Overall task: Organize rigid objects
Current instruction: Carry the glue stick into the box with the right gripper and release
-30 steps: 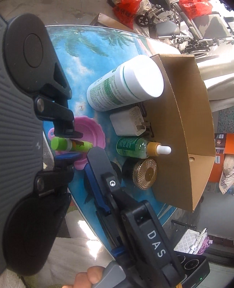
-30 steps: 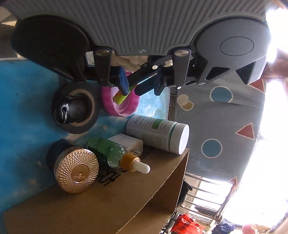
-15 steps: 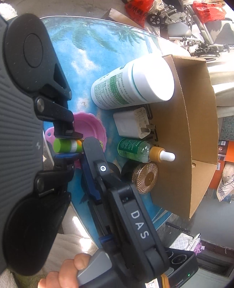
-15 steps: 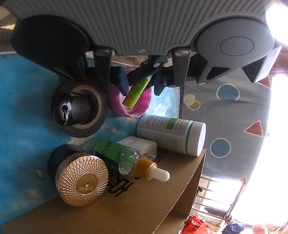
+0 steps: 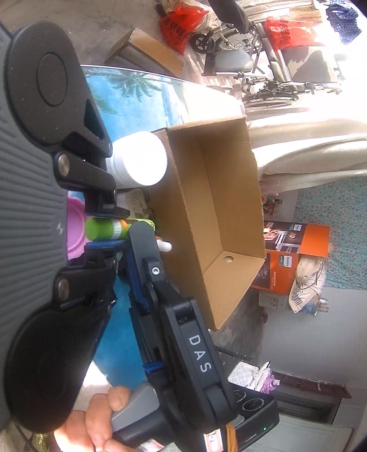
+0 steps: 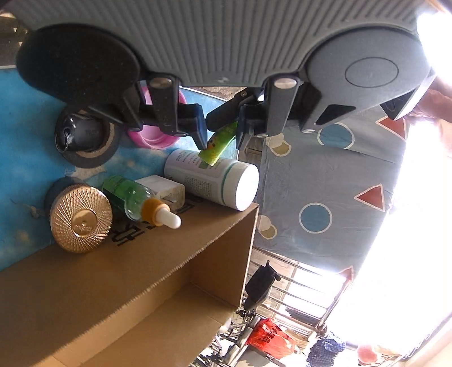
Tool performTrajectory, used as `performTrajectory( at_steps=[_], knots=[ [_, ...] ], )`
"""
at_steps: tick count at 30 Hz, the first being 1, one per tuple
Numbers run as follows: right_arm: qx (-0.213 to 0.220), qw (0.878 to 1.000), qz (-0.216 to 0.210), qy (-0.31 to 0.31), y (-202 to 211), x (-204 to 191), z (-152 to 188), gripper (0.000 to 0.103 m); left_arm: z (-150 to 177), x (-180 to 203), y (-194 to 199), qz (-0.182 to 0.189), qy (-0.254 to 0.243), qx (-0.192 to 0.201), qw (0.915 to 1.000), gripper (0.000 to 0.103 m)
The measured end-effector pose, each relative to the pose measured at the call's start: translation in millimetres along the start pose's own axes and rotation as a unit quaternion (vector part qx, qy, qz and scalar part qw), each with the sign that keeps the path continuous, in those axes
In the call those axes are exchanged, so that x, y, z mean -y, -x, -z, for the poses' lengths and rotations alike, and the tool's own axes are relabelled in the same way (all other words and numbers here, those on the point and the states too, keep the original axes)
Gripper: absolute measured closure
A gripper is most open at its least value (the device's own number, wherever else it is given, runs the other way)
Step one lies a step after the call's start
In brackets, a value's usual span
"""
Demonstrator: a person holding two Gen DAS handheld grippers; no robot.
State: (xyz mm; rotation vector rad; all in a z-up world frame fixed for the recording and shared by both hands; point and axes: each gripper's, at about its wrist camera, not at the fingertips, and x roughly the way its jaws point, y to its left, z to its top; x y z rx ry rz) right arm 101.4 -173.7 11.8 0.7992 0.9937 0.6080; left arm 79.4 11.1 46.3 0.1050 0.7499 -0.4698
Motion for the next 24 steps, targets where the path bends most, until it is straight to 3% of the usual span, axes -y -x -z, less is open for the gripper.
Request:
performTrajectory(
  at_steps=[5,9,16,20,24],
  knots=[
    [0.008,0.997,0.004,0.079,-4.8,-40.7,-55.3,0.084,-51.8,-20.5,-1.2,-0.005,0.004,0.018,0.9998,0.087],
    [-0.006,0.994,0.024,0.104,-25.2,-49.1,-110.2,0.085,-97.8,-39.4,-37.2,-0.013,0.014,-0.010,0.9998,0.086],
    [-0.089,0.990,0.063,0.084,-93.4,-16.2,-209.3,0.090,-130.3,-64.2,-119.6,-0.047,0.012,-0.078,0.9958,0.082],
    [-0.147,0.983,0.077,0.075,-140.8,13.1,-235.3,0.092,-132.2,-73.1,-143.3,-0.052,0.006,-0.093,0.9943,0.065],
    [-0.190,0.974,0.098,0.078,-184.2,35.2,-247.6,0.093,-131.0,-84.1,-152.9,-0.062,0.014,-0.102,0.9928,0.063]
  ],
)
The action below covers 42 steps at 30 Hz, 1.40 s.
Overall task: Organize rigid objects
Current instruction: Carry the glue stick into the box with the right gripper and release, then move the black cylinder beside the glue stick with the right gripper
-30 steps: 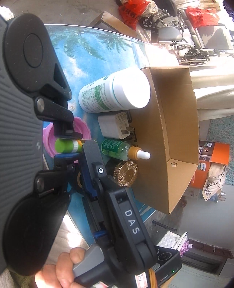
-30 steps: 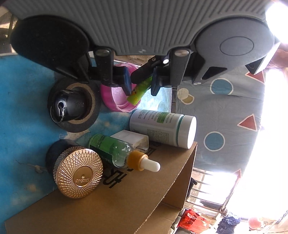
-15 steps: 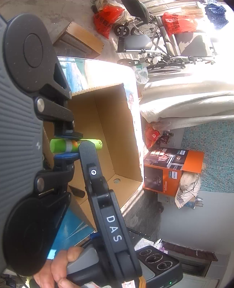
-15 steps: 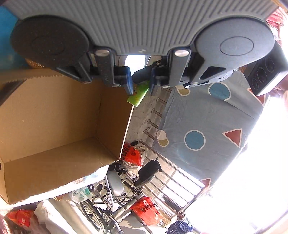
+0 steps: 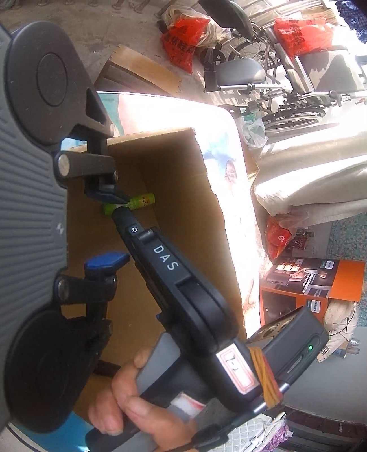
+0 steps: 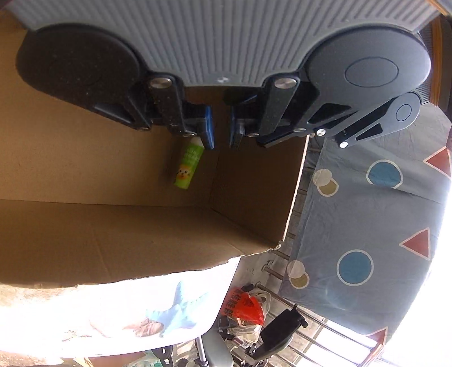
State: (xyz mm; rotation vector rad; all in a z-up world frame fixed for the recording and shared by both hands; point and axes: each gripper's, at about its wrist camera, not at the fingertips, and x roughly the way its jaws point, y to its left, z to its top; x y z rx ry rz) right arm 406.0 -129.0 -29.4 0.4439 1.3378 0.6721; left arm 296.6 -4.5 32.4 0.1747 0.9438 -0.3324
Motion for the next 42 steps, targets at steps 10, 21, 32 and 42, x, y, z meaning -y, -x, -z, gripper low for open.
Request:
performTrajectory(
  at_steps=[10,21,32,42],
  knots=[
    [0.010,1.000,0.017,0.003,-7.0,6.8,-13.9,0.090,16.5,-19.1,43.2,0.000,0.035,0.058,0.9977,0.057],
    [0.020,0.998,0.052,-0.006,56.7,-12.2,33.2,0.073,57.3,-50.2,92.8,-0.006,0.085,0.115,0.9897,0.047],
    [-0.114,0.964,0.203,-0.125,77.0,23.8,101.3,0.051,80.7,-68.8,92.6,0.005,0.099,0.136,0.9858,0.046],
    [-0.160,0.940,0.259,-0.152,24.9,33.9,87.9,0.053,94.1,-75.9,97.2,0.003,0.111,0.150,0.9824,0.046]
  ],
)
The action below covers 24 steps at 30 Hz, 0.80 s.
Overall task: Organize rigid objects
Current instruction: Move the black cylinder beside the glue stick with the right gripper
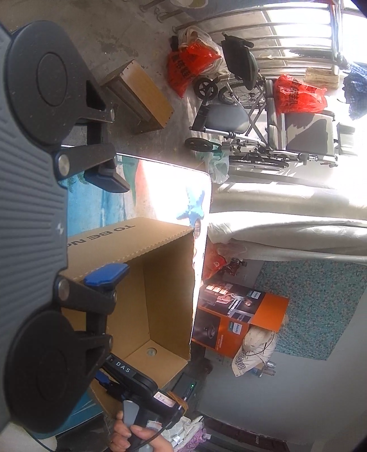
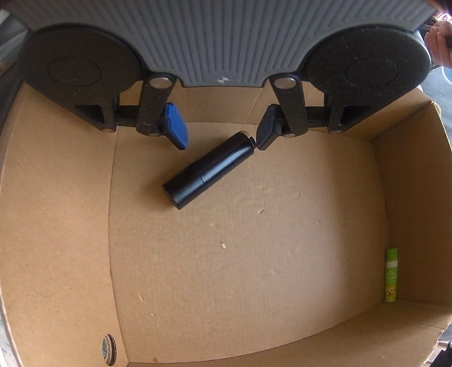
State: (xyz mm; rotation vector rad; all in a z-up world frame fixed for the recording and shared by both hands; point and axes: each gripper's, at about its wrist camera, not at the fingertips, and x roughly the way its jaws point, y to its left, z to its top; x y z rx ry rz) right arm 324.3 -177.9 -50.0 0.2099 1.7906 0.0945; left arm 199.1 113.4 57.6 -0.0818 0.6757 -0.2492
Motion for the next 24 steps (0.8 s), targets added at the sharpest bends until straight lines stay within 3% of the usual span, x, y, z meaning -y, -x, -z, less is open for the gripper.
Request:
performTrajectory(
  at_steps=[3,5,9,17,21,23,24],
  knots=[
    [0.028,1.000,0.002,0.014,2.2,-15.3,-7.3,0.063,2.2,-2.7,-0.1,-0.004,0.008,-0.004,1.0000,0.046],
    [0.048,0.998,-0.016,0.027,5.4,-29.0,-14.2,0.075,3.4,-4.9,-0.4,-0.006,0.011,-0.006,0.9999,0.046],
    [0.078,0.995,-0.029,0.054,9.3,-63.7,-30.4,0.081,5.5,-7.0,-0.4,-0.009,0.019,-0.009,0.9997,0.046],
    [0.113,0.982,-0.040,0.147,11.0,-150.3,-49.1,0.082,6.3,-6.1,3.2,-0.019,0.024,-0.013,0.9994,0.046],
    [0.130,0.969,-0.036,0.209,15.6,-183.7,-43.1,0.080,7.4,-5.8,5.8,-0.022,0.026,-0.014,0.9993,0.046],
    [0.130,0.966,-0.036,0.221,22.2,-187.8,-39.7,0.074,7.8,-5.0,7.0,-0.024,0.025,-0.014,0.9993,0.046],
    [0.128,0.967,-0.038,0.218,24.3,-186.5,-41.9,0.065,8.4,-4.2,8.2,-0.026,0.023,-0.013,0.9993,0.046]
  ],
)
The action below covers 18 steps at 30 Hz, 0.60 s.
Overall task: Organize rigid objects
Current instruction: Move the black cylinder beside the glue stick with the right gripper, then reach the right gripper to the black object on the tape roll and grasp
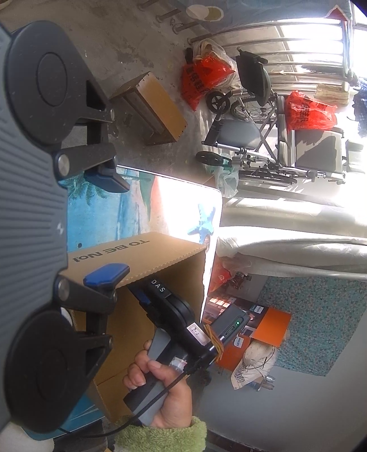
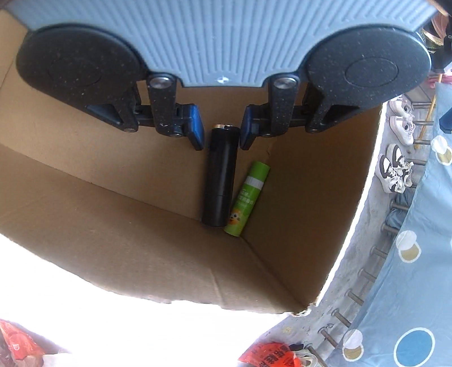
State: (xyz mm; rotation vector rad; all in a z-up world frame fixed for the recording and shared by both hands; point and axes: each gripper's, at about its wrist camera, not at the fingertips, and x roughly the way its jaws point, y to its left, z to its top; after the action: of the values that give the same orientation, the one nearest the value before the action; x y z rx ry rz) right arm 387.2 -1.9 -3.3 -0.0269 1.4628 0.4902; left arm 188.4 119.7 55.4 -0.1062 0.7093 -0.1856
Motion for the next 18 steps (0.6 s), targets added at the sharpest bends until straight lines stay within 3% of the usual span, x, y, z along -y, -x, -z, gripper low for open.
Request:
performTrajectory(
  at_steps=[2,7,13,18],
  knots=[
    [0.005,1.000,0.000,-0.007,4.3,7.1,2.5,0.053,1.8,1.4,3.4,-0.003,-0.002,0.002,1.0000,0.046],
    [0.041,0.999,-0.005,-0.019,30.2,32.5,31.8,0.051,7.5,5.6,17.0,-0.001,0.001,0.008,1.0000,0.045],
    [0.133,0.990,-0.033,-0.023,141.4,69.0,119.1,0.050,17.3,20.5,39.1,0.021,-0.002,0.014,0.9997,0.044],
    [0.232,0.970,-0.060,-0.030,223.2,88.9,214.3,0.050,31.7,44.2,53.4,0.049,-0.030,0.009,0.9983,0.040]
  ],
)
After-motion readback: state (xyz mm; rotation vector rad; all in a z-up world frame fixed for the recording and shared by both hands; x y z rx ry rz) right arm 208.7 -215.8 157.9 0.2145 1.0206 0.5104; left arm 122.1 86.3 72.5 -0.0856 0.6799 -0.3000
